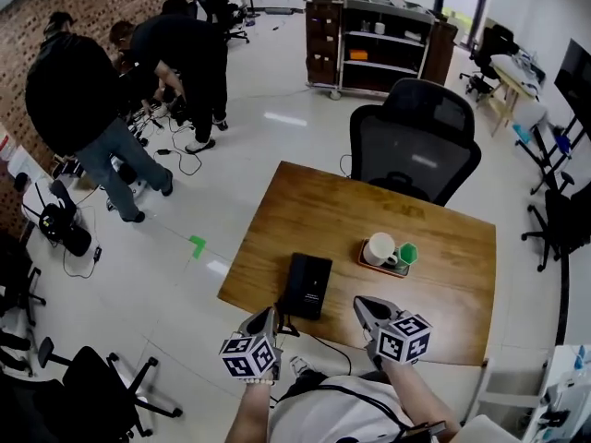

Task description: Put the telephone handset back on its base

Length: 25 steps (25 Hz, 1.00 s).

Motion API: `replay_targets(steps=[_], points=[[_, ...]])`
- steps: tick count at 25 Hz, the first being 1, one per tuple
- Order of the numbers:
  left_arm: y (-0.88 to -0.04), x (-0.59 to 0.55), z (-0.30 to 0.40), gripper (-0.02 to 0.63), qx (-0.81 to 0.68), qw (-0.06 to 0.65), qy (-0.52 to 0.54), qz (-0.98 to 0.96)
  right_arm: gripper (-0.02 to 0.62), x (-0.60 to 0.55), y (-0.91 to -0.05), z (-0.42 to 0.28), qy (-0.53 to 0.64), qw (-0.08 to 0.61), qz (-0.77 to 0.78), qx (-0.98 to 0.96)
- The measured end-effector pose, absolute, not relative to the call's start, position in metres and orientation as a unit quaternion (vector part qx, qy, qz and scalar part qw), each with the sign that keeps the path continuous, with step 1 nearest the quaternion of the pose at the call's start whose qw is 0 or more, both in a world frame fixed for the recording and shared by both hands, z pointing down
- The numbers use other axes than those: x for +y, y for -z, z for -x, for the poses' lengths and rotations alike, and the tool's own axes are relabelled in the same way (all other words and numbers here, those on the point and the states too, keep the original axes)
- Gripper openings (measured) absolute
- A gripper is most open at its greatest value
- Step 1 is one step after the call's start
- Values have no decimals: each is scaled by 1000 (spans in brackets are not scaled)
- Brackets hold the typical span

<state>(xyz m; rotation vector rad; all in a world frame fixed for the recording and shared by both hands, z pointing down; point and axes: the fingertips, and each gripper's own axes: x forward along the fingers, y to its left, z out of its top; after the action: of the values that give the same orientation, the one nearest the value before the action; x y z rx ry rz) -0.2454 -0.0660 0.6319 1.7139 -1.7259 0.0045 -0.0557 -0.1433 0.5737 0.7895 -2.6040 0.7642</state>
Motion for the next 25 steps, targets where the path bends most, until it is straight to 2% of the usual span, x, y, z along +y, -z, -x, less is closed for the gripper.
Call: replay_targets(steps=[5, 12, 25], points=[[-613, -45, 204, 0, -692, 329, 2, -643, 3, -136, -574, 50, -253, 173, -225, -925], [-616, -16, 192, 0, -733, 342, 29, -587, 5, -122, -576, 48, -229, 200, -162, -939], [-605, -19, 161, 0, -738, 338, 46, -582, 5, -124, -568, 32, -221, 194, -136, -946]])
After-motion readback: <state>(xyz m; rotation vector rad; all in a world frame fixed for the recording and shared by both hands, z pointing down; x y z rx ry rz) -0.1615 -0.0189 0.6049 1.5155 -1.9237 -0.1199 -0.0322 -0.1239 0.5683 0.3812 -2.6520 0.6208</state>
